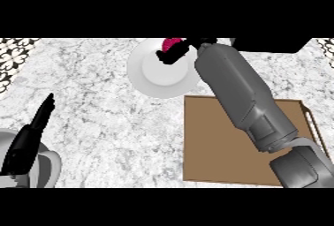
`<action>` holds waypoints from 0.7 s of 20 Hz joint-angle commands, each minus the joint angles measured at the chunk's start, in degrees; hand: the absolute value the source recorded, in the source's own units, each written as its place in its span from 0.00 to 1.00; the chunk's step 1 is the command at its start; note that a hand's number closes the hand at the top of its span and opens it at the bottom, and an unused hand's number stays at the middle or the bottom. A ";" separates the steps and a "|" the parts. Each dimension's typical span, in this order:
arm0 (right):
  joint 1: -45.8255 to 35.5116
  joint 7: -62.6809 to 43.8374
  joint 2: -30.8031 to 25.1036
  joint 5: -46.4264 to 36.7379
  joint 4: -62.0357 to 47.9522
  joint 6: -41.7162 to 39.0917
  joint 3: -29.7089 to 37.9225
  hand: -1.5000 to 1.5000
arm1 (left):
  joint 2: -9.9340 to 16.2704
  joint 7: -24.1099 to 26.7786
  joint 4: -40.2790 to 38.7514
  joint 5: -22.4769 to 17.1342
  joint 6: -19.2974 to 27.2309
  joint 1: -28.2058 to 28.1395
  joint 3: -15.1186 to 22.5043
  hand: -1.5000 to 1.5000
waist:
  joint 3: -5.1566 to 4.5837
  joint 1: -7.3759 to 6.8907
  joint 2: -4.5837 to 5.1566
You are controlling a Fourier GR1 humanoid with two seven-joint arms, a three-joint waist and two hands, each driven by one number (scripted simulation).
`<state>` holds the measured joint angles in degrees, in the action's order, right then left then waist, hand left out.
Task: Pick the cupcake from the tray and place it in the plate
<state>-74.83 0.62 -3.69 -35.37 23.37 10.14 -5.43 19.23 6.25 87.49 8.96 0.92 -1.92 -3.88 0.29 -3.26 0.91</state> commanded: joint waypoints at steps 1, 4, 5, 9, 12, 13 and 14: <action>-2.20 0.43 2.67 -0.97 -7.06 0.83 0.47 1.00 | -0.95 0.89 1.73 0.83 0.29 -2.82 0.93 0.50 | -0.32 -0.78 0.29; -1.63 1.93 3.59 -0.68 -9.73 3.53 0.62 1.00 | -0.84 1.96 0.01 -0.89 -1.76 -2.04 0.64 0.50 | -0.35 -2.14 0.90; -0.27 4.31 3.61 0.11 -10.32 3.45 0.65 1.00 | -0.91 0.59 -2.52 1.35 0.35 2.23 0.53 0.50 | -0.34 -1.19 0.93; -1.02 -1.58 3.66 6.24 -12.06 4.59 5.10 1.00 | -0.70 -0.24 -0.29 0.62 -1.31 0.86 1.30 0.50 | -0.34 -3.40 1.01; -1.33 -2.31 3.68 6.33 -14.41 4.94 5.09 0.00 | -0.79 -0.56 -1.64 0.71 -1.18 1.82 0.84 0.50 | -0.35 -2.62 0.99; -2.90 -3.73 3.68 5.84 -15.39 4.46 5.21 0.00 | -2.25 -1.27 -0.87 1.87 0.10 3.42 2.26 0.50 | -0.35 -2.91 1.36; 0.20 -1.69 3.68 6.65 -15.28 7.71 4.73 0.00 | -1.85 -0.19 0.70 1.98 -0.80 0.44 2.97 0.50 | -0.33 -4.45 1.26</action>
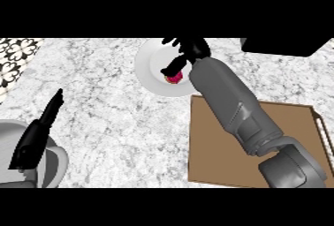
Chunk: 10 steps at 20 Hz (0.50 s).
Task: Pick the cupcake from the tray and place it in the plate
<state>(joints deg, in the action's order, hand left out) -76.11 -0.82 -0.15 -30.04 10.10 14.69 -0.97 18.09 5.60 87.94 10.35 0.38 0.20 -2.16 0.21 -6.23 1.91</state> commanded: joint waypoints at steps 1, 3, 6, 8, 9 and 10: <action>1.67 2.53 0.14 1.40 -1.62 2.47 0.89 0.00 | -1.35 0.76 -1.04 0.84 0.25 -0.70 1.33 0.50 | -0.24 -0.12 0.31; 1.17 3.82 0.15 3.16 -0.52 4.28 2.77 0.00 | 0.27 1.95 -1.67 -0.30 -0.91 -1.70 -0.45 0.50 | -0.23 -0.33 0.30; 2.26 7.55 0.15 7.38 1.87 7.74 6.60 0.00 | -0.58 2.03 -2.88 -0.11 0.03 -0.17 -0.77 0.50 | -0.20 0.76 0.16; 1.44 8.28 0.15 10.15 3.47 10.26 9.65 0.00 | -1.13 0.66 -2.68 -0.20 0.18 0.56 -0.54 0.50 | -0.17 1.33 0.08; 1.29 8.67 0.15 10.47 3.26 11.15 9.79 0.00 | -1.26 0.65 -3.03 0.47 1.10 0.29 -0.77 0.50 | -0.19 1.44 -0.11; 2.42 9.27 0.15 10.73 3.10 14.23 10.90 0.00 | -1.22 1.38 -1.48 0.39 0.74 -1.46 -0.29 0.50 | -0.18 1.05 0.08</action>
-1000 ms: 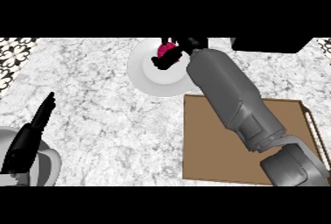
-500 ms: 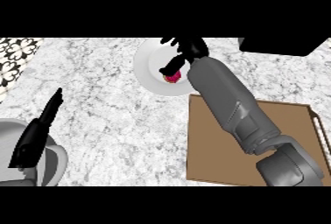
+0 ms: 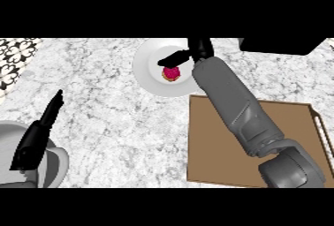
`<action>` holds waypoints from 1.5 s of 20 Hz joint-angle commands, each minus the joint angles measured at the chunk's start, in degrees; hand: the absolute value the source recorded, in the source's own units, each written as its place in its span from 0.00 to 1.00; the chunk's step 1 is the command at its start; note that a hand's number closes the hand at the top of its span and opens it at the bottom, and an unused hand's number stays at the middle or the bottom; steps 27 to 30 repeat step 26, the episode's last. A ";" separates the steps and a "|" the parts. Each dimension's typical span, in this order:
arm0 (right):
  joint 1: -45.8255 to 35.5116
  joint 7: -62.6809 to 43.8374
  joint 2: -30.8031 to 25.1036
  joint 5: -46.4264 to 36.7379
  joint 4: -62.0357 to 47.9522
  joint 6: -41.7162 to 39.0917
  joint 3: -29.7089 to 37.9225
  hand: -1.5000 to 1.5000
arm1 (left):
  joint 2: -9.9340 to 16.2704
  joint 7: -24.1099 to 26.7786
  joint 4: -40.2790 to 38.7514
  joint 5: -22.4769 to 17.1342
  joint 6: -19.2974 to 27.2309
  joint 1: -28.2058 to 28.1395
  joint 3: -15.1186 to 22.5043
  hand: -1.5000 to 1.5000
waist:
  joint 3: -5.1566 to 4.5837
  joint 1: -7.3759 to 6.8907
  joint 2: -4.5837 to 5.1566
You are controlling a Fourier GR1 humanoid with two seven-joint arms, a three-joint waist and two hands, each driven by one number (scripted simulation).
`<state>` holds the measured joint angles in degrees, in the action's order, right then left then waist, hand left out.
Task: Pick the cupcake from the tray and place it in the plate
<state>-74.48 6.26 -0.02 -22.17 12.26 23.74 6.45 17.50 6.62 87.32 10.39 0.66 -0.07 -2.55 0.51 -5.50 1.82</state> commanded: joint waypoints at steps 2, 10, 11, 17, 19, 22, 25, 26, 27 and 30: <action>1.45 2.93 -1.00 4.54 1.44 6.00 5.62 0.00 | -0.77 0.22 -0.69 0.69 1.05 -2.71 -0.24 0.50 | -0.47 1.26 -0.23; 5.59 11.80 -10.99 14.38 3.56 -8.52 15.08 0.00 | -1.69 0.38 0.61 0.03 1.11 -5.02 -0.37 0.50 | -0.44 2.36 -0.58; 8.74 16.71 -11.44 14.29 3.73 -9.22 15.09 0.00 | 1.79 0.13 -1.12 -1.46 -1.01 -3.02 -3.42 0.50 | -0.43 2.54 -0.41; 11.86 24.30 -18.02 13.81 1.39 -16.25 15.38 0.00 | -1.12 -2.21 -0.95 0.89 0.91 -0.52 -0.65 0.50 | -0.39 2.41 -0.19; 10.73 24.30 -20.08 13.84 0.43 -18.00 15.67 0.00 | -0.83 -2.03 0.64 0.75 0.67 -1.26 -0.72 0.50 | -0.37 1.73 -0.13; 14.30 28.29 -22.37 13.96 -0.64 -20.78 16.08 0.00 | -0.39 -1.67 1.91 0.08 -0.42 -2.85 -0.89 0.50 | -0.33 1.66 -0.16; 14.57 28.21 -23.99 14.05 -2.06 -23.50 16.31 0.00 | 0.33 -1.00 -1.79 -0.38 -1.30 -0.18 -1.90 0.50 | -0.36 2.06 -0.08; 14.57 29.01 -23.48 14.00 -2.08 -21.33 16.53 0.00 | -1.41 1.75 -0.34 0.55 0.08 -4.17 -0.61 0.50 | -0.35 1.35 -0.10; 14.57 29.01 -23.48 14.00 -2.08 -21.33 16.53 0.00 | -1.41 1.75 -0.34 0.55 0.08 -4.17 -0.61 0.50 | -0.35 1.35 -0.10; 14.57 29.01 -23.48 14.00 -2.08 -21.33 16.53 0.00 | -1.41 1.75 -0.34 0.55 0.08 -4.17 -0.61 0.50 | -0.35 1.35 -0.10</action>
